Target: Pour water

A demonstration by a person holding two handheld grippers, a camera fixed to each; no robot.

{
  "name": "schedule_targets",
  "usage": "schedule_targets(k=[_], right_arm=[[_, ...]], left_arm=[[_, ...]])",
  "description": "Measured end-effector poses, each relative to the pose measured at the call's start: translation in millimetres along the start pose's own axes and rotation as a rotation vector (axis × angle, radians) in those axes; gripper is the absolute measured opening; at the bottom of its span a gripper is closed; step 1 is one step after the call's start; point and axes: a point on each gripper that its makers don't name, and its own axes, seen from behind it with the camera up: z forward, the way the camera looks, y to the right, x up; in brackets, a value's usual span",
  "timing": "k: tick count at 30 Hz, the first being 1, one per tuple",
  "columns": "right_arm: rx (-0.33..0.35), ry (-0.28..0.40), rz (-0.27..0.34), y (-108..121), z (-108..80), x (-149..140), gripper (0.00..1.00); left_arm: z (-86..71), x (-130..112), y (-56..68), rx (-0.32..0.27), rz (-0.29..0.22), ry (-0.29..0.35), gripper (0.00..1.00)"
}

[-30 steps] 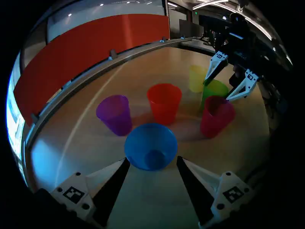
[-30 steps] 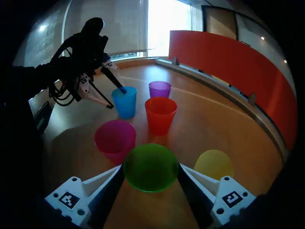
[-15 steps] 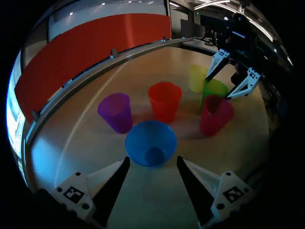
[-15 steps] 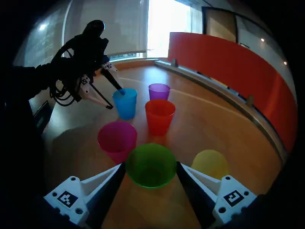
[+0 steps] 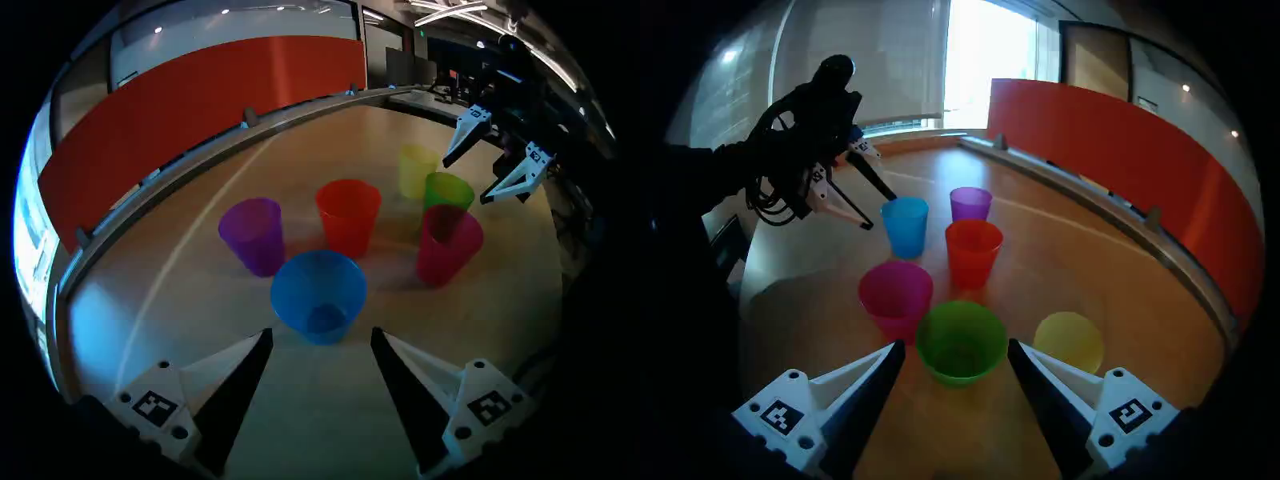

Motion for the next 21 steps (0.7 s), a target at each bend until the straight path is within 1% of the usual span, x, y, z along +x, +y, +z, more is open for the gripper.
schedule_targets(k=[5,8,14,17,21], right_arm=[[-0.023,0.026,0.005,-1.4,-7.8,6.1,1.00],[-0.040,0.045,0.012,-1.5,-10.7,9.8,1.00],[-0.081,0.102,0.047,-0.5,-16.4,19.0,1.00],[-0.114,0.144,0.066,2.4,-20.9,26.4,1.00],[-0.175,0.203,0.103,11.3,-26.1,34.3,1.00]], left_arm=[[-6.7,-0.9,-0.5,0.019,-0.014,0.021,0.91],[-10.9,-1.3,-2.8,0.039,-0.028,0.040,0.91],[-25.2,4.0,-7.2,0.080,-0.075,0.101,0.91],[-32.2,7.0,-9.0,0.101,-0.095,0.132,0.91],[-41.6,14.9,-15.6,0.158,-0.102,0.184,0.91]])
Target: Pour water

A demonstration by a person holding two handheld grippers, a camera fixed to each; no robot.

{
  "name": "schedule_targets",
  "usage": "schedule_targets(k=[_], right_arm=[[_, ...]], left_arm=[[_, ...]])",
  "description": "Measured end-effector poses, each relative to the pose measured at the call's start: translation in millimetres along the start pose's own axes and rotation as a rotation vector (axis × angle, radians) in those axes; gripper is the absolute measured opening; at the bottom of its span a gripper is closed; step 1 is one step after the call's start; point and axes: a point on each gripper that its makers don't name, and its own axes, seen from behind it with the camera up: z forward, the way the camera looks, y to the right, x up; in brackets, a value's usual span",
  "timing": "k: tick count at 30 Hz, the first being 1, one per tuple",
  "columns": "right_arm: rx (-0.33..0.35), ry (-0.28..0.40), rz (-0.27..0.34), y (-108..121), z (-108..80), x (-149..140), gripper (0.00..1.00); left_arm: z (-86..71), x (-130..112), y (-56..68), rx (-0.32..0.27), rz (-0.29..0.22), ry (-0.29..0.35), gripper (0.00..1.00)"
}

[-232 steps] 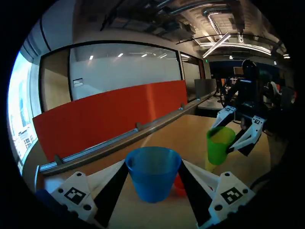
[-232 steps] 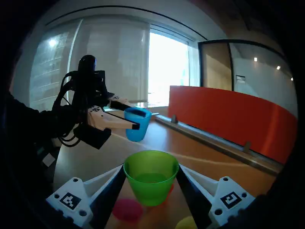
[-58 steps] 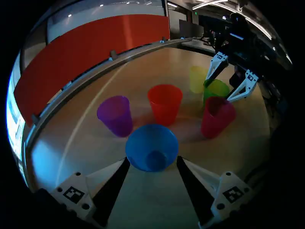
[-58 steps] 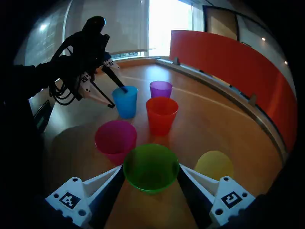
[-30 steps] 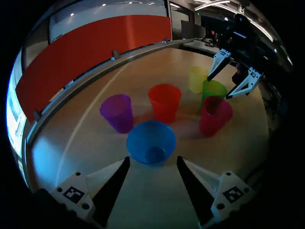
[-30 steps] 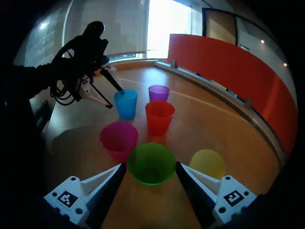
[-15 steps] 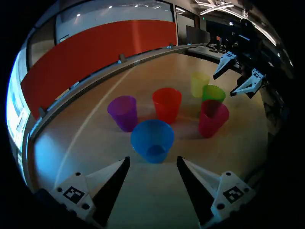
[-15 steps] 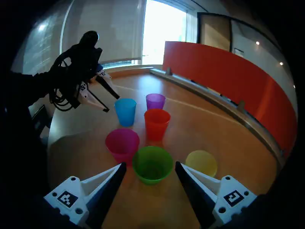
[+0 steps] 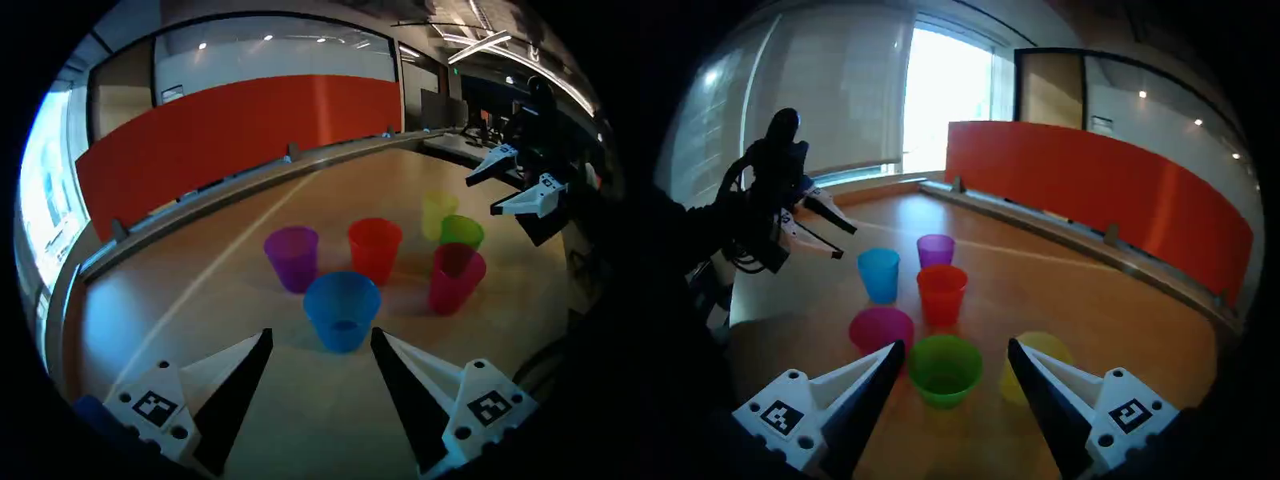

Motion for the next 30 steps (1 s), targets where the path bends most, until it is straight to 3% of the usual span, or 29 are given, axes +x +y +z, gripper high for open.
schedule_targets(k=[5,20,30], right_arm=[[-0.059,0.057,0.037,7.0,-4.0,4.6,1.00],[-0.263,0.201,0.113,38.6,-22.8,32.3,1.00],[-0.413,0.277,0.111,61.7,-29.8,45.8,1.00]], left_arm=[[-7.1,14.6,-6.7,0.066,-0.003,0.079,0.91],[-29.7,38.5,-28.6,0.231,-0.082,0.253,0.91],[-39.6,42.0,-42.5,0.353,-0.136,0.339,0.91]])
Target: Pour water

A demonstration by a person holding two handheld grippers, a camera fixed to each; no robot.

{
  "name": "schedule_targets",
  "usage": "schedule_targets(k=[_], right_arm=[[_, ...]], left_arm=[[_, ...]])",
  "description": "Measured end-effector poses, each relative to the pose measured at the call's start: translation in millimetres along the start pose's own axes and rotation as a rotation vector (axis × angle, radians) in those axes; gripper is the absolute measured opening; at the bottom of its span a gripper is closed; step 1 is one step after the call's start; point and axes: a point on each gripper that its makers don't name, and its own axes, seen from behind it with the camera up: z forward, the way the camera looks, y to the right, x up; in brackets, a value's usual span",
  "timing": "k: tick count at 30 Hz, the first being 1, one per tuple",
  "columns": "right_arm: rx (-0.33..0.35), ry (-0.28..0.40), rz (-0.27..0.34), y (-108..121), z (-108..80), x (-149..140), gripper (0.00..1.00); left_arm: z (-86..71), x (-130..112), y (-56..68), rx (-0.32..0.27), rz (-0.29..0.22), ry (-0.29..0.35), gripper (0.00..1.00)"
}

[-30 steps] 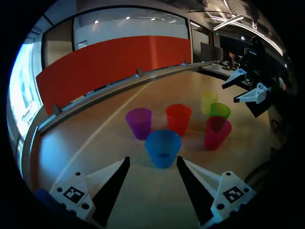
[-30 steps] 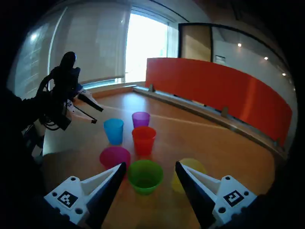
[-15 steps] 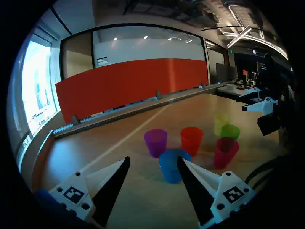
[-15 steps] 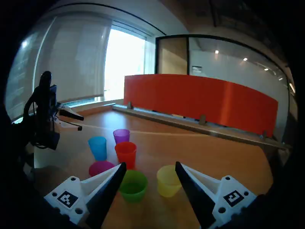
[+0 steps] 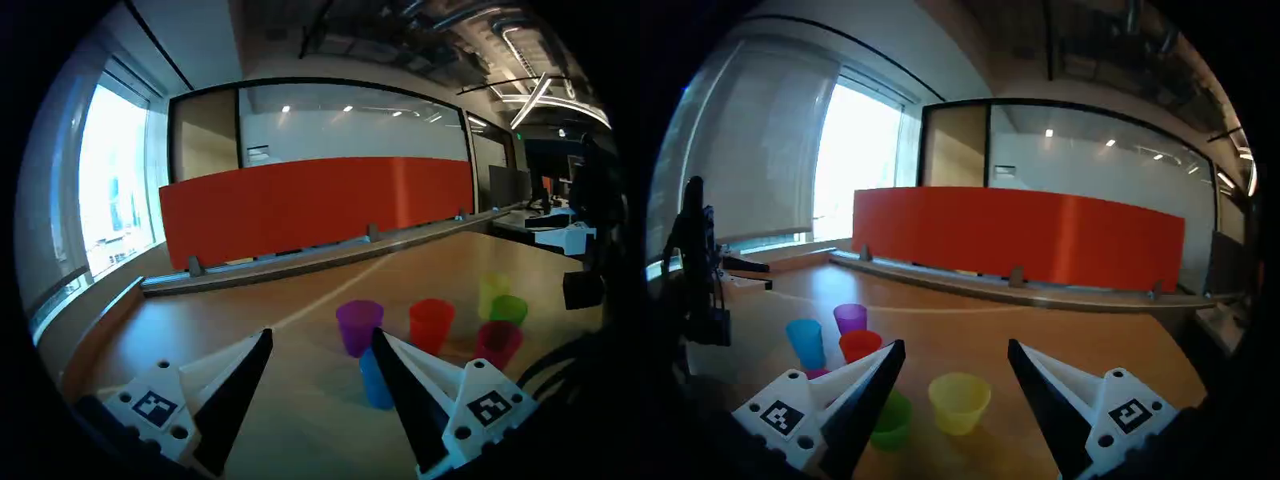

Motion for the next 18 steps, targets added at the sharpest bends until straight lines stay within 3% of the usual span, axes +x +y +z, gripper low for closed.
schedule_targets(k=[11,18], right_arm=[[-0.175,0.089,0.009,26.4,-6.4,12.0,1.00],[-0.220,0.128,0.072,38.0,-12.1,15.8,0.99]], left_arm=[[-12.4,14.6,-12.5,0.125,-0.041,0.085,0.91],[-19.0,22.3,-15.7,0.161,-0.085,0.122,0.91]])
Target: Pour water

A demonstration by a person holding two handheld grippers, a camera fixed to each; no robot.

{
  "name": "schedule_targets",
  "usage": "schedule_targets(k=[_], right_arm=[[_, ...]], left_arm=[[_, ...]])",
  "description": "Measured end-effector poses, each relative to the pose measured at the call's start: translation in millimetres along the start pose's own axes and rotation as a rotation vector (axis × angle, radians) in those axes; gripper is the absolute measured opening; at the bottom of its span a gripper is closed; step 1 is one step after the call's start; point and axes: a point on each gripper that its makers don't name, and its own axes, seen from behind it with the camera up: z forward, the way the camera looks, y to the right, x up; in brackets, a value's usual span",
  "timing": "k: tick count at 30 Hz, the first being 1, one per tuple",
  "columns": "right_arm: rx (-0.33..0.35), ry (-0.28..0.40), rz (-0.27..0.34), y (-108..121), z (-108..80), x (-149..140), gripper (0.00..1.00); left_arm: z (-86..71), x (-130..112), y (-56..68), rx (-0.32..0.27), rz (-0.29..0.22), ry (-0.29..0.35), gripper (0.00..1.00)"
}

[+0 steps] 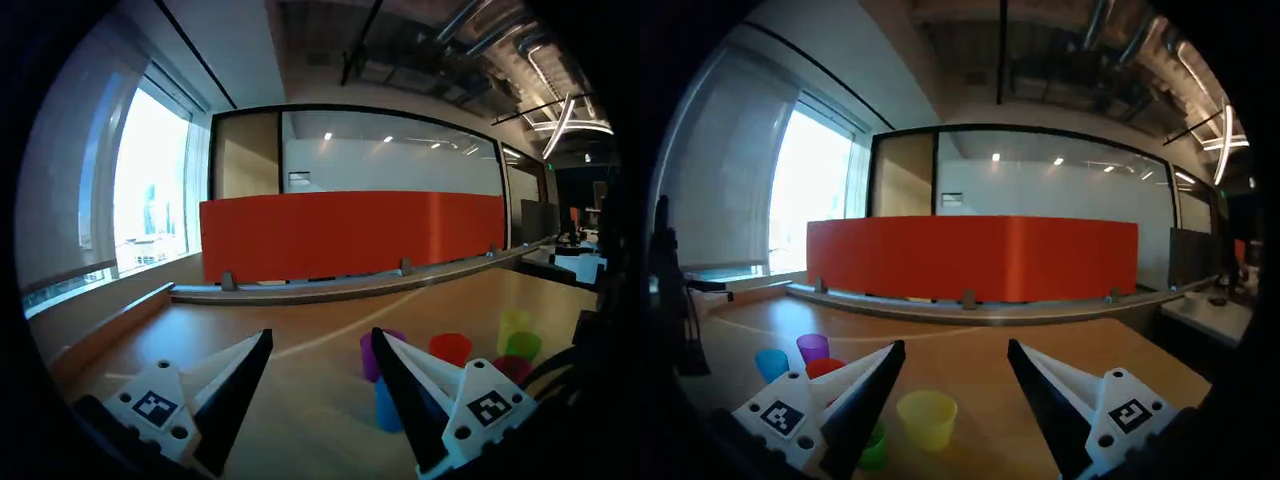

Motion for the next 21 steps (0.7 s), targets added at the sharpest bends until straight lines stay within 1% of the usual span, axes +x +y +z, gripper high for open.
schedule_targets(k=[5,9,12,17,21], right_arm=[[-0.037,0.022,0.014,11.1,-2.4,8.6,0.99],[-0.059,0.040,0.019,17.9,-3.9,14.7,0.99],[-0.070,0.050,0.027,22.0,-4.6,19.5,0.99],[-0.077,0.058,0.035,26.7,-5.7,26.6,0.99],[-0.076,0.061,0.037,25.5,-5.3,30.4,0.99]], left_arm=[[-2.3,2.4,-3.7,0.029,-0.024,0.012,0.91],[-3.1,0.2,-3.5,0.039,-0.036,0.009,0.91],[-4.0,1.9,-4.1,0.051,-0.035,0.011,0.91],[-7.5,8.6,-4.3,0.076,-0.020,0.035,0.91],[-9.9,8.2,-2.6,0.088,-0.021,0.052,0.91]])
